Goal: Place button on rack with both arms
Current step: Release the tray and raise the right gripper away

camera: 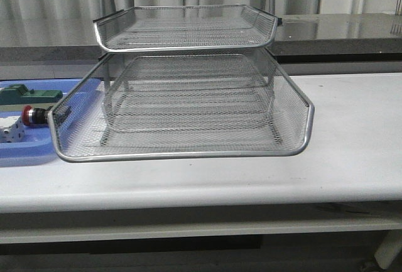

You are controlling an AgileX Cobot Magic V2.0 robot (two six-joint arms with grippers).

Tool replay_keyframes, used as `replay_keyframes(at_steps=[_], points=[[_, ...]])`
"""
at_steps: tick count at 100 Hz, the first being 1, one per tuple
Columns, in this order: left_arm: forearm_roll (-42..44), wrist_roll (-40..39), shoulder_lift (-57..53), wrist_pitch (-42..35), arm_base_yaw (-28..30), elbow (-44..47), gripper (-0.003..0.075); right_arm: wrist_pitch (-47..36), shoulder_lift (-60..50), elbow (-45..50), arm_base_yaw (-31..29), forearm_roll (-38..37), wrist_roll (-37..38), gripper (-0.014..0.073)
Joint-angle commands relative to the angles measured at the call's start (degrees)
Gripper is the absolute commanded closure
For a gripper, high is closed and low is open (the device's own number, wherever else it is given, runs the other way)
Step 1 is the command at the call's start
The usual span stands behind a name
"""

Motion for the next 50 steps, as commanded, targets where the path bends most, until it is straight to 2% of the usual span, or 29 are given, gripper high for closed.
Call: replay_keyframes(at_steps=[1,24,50], points=[[0.91,3.67,7.63,2.74,-0.4,-8.25,0.0741,-2.66,0.07,-1.97,-0.17,-1.3,-0.31,0.0662],[0.91,11.65,24.48,8.91,-0.4,-21.84,0.0741,-2.66,0.07,-1.97,-0.17,-1.3,-0.31,0.0662],[0.91,17.54,38.79,9.7,-0.4,-30.92,0.0741,-2.66,0.07,-1.97,-0.17,-1.3,-0.31,0.0662]])
